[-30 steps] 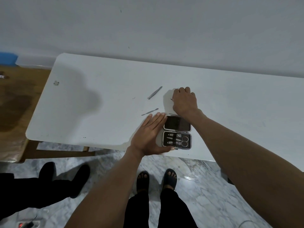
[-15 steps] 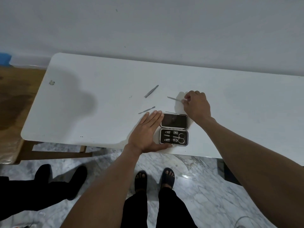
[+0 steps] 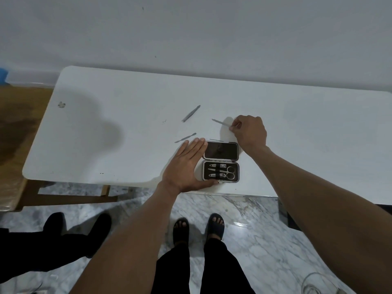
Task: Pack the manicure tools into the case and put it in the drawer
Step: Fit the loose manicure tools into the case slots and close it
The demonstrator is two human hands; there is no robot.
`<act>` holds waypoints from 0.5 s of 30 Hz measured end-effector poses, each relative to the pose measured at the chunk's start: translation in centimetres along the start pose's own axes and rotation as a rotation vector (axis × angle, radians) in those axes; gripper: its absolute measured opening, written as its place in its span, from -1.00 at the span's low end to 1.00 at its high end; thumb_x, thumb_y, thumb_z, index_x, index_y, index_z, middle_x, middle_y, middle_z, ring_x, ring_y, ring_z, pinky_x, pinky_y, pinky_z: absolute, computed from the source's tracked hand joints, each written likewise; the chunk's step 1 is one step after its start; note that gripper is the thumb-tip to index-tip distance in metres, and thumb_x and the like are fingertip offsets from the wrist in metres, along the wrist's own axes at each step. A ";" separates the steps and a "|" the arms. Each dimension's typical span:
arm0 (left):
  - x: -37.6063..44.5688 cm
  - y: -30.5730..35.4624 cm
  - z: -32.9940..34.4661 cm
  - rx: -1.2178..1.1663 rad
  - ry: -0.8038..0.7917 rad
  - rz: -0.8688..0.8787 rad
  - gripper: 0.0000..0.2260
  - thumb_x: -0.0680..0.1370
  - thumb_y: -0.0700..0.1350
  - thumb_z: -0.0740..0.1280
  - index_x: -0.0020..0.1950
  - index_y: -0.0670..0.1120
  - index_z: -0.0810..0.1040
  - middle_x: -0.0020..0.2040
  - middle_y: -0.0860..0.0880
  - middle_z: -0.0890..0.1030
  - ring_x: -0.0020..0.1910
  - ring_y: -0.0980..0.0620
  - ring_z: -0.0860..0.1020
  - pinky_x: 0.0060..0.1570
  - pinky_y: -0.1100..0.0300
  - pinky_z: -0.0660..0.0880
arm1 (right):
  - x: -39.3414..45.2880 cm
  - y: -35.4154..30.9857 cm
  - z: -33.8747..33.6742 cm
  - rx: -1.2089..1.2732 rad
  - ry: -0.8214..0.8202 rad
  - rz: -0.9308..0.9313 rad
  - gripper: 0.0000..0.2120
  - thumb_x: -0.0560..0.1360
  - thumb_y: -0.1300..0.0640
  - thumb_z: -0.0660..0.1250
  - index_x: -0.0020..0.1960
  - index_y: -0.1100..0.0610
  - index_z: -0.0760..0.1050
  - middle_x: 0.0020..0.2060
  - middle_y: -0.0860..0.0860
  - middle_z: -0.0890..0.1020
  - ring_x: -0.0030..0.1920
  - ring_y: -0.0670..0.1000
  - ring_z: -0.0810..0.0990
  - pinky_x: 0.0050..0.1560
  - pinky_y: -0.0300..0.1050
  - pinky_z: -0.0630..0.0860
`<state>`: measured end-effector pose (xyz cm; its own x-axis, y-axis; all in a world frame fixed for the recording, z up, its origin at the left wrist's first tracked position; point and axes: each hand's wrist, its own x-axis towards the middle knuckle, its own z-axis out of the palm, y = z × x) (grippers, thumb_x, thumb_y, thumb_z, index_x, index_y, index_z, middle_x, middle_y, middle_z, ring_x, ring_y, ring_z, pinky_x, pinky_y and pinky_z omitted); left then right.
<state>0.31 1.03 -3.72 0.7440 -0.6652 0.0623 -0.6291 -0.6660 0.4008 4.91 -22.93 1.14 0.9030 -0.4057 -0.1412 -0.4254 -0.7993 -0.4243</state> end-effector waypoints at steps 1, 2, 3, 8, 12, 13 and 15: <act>0.0 0.0 0.0 -0.002 -0.001 -0.003 0.06 0.44 0.57 0.18 0.65 -0.20 0.19 0.67 -0.09 0.17 0.67 0.03 0.06 0.63 -0.09 0.06 | 0.0 -0.1 0.0 0.005 0.004 0.012 -0.93 0.48 0.06 0.39 -0.09 0.02 0.63 -0.13 0.04 0.66 0.07 0.11 0.54 -0.09 -0.02 0.57; 0.0 0.0 0.0 -0.002 -0.005 -0.006 0.06 0.43 0.57 0.18 0.66 -0.20 0.18 0.67 -0.08 0.17 0.67 0.03 0.06 0.63 -0.09 0.05 | 0.0 -0.2 0.0 0.007 0.008 0.023 -0.94 0.48 0.08 0.39 -0.09 0.03 0.64 -0.13 0.05 0.66 0.06 0.12 0.54 -0.09 -0.03 0.57; 0.0 0.0 0.0 -0.001 -0.009 -0.007 0.06 0.43 0.57 0.18 0.66 -0.19 0.18 0.68 -0.08 0.16 0.67 0.03 0.05 0.63 -0.08 0.05 | 0.0 -0.4 0.0 0.002 0.007 0.029 -0.93 0.49 0.10 0.37 -0.09 0.04 0.64 -0.14 0.06 0.66 0.06 0.12 0.54 -0.09 -0.03 0.56; 0.0 0.0 0.1 0.009 0.003 -0.001 0.06 0.43 0.56 0.18 0.65 -0.20 0.19 0.67 -0.09 0.19 0.67 0.02 0.08 0.63 -0.09 0.06 | 0.3 -1.2 -0.1 -0.173 -0.060 -0.003 -0.82 0.49 0.19 0.27 0.04 0.16 0.60 -0.08 0.13 0.64 0.12 0.15 0.52 -0.11 0.01 0.58; 0.0 0.0 0.2 0.005 0.012 0.001 0.06 0.43 0.56 0.20 0.65 -0.21 0.20 0.67 -0.10 0.19 0.67 0.01 0.09 0.63 -0.09 0.06 | 0.6 -1.1 -0.3 -0.201 -0.115 -0.022 -0.81 0.47 0.19 0.28 0.04 0.18 0.58 -0.07 0.14 0.63 0.13 0.15 0.51 -0.06 0.05 0.59; 0.0 -0.1 0.2 0.005 0.011 0.000 0.06 0.43 0.56 0.20 0.65 -0.21 0.20 0.67 -0.10 0.19 0.67 0.01 0.08 0.63 -0.09 0.06 | 0.6 -1.0 -0.3 -0.203 -0.126 -0.029 -0.80 0.46 0.19 0.27 0.04 0.19 0.57 -0.07 0.14 0.63 0.13 0.16 0.50 -0.06 0.06 0.59; 0.0 -0.1 0.3 0.007 0.013 0.001 0.06 0.44 0.56 0.21 0.65 -0.21 0.19 0.67 -0.10 0.19 0.67 0.01 0.08 0.63 -0.09 0.05 | 0.7 -1.0 -0.3 -0.216 -0.143 -0.046 -0.79 0.46 0.19 0.25 0.04 0.19 0.56 -0.06 0.14 0.62 0.14 0.17 0.48 -0.06 0.05 0.56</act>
<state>0.33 0.98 -4.02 0.7465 -0.6613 0.0742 -0.6311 -0.6682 0.3940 5.91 -22.52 1.72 0.9144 -0.3122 -0.2576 -0.3727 -0.8977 -0.2350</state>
